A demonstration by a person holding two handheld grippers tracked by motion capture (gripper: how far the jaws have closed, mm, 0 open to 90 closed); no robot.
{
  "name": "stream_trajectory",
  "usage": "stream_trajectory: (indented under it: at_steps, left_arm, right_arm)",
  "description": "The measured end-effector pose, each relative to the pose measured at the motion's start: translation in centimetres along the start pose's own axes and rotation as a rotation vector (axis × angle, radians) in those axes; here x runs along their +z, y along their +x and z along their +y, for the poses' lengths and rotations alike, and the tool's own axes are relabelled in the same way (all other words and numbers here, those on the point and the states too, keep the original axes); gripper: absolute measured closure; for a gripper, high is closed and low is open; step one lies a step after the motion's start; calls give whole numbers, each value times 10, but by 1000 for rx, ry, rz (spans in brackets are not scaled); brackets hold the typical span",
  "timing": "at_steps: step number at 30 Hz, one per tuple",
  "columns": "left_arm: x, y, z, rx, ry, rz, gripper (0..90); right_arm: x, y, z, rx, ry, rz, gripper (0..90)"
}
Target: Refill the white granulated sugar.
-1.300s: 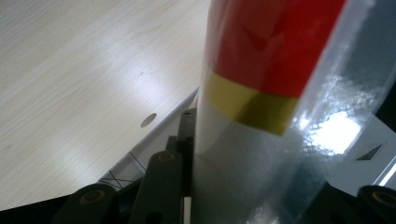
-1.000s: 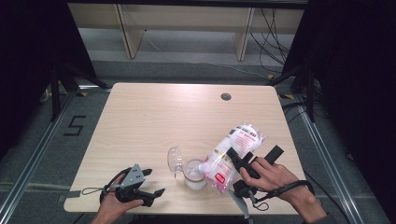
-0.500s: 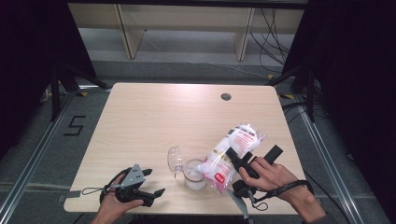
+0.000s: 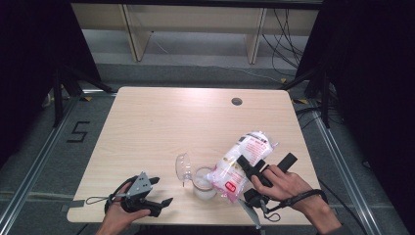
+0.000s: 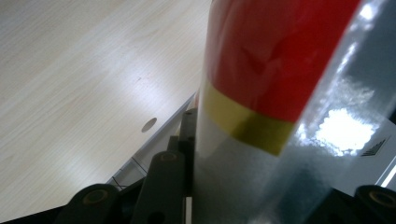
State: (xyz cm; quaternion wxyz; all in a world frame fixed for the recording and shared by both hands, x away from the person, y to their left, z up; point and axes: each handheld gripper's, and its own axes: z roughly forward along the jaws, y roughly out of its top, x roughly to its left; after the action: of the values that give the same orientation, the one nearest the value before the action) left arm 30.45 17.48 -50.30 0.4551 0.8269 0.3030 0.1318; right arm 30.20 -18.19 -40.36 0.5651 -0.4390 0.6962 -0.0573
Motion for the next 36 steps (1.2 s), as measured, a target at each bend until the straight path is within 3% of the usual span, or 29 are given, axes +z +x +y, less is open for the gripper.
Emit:
stream_trajectory:
  at_steps: [1, 3, 4, 11, 12, 13, 14, 15, 17, 18, 19, 20, 24, 26, 28, 29, 30, 31, 32, 33, 36]
  left_arm:
    - [0, 0, 0, 1, 0, 0, 157]
    - [0, 0, 0, 0, 0, 0, 157]
    - [0, 0, 0, 1, 0, 1, 157]
    - [0, 0, 0, 1, 0, 0, 157]
    - [0, 0, 0, 0, 0, 1, 157]
    - [0, 0, 0, 1, 0, 0, 157]
    - [0, 0, 0, 2, 0, 0, 157]
    - [0, 0, 0, 6, 3, 2, 157]
    - [-1, 1, 0, 7, 4, 3, 157]
    - [-1, 1, 0, 9, 4, 4, 157]
    - [-1, 1, 0, 11, 3, 3, 157]
    - [-1, 0, 0, 7, 4, 6, 157]
    - [-1, 1, 0, 7, 4, 4, 157]
    - [-1, 1, 0, 7, 4, 4, 157]
    - [0, 0, 0, 3, 1, 2, 157]
    - [0, 0, 0, 1, 0, 1, 157]
    - [0, 0, 0, 3, 1, 1, 157]
    - [0, 0, 0, 4, 1, 1, 157]
    - [0, 0, 0, 2, 0, 2, 157]
    - [0, 0, 0, 2, 0, 2, 157]
    - [0, 0, 0, 1, 1, 2, 157]
  right_arm:
    - [1, 2, 0, 30, -10, -6, 747]
    - [1, 2, 0, 31, -7, -6, 748]
    - [0, 0, 0, -8, 9, 8, 748]
    - [0, -1, -1, -26, 4, 6, 750]
    - [0, -1, -1, -24, 4, 6, 750]
    - [1, 1, 0, 37, -7, -3, 750]
    - [1, 1, 0, 37, -7, -3, 750]
    - [0, -1, -1, -3, 0, 4, 750]
    - [1, -2, -1, 17, -7, 3, 751]
    - [1, -1, 0, 62, -35, -7, 751]
    - [1, -1, 0, 62, -35, -7, 751]
    - [1, 1, -2, 114, -42, -3, 751]
    - [3, 2, -4, 144, -54, 5, 752]
    - [4, 3, -8, 200, -73, 5, 752]
    - [4, 3, -9, 203, -74, 9, 752]
    - [5, 11, -5, 359, -81, 21, 753]
    - [5, 11, -5, 359, -81, 21, 753]
    - [5, 12, -5, 393, -84, 20, 753]
    - [3, 10, -5, 405, -54, 74, 753]
    - [3, 10, -5, 405, -54, 74, 753]
    - [3, 12, -4, 477, -77, 75, 754]
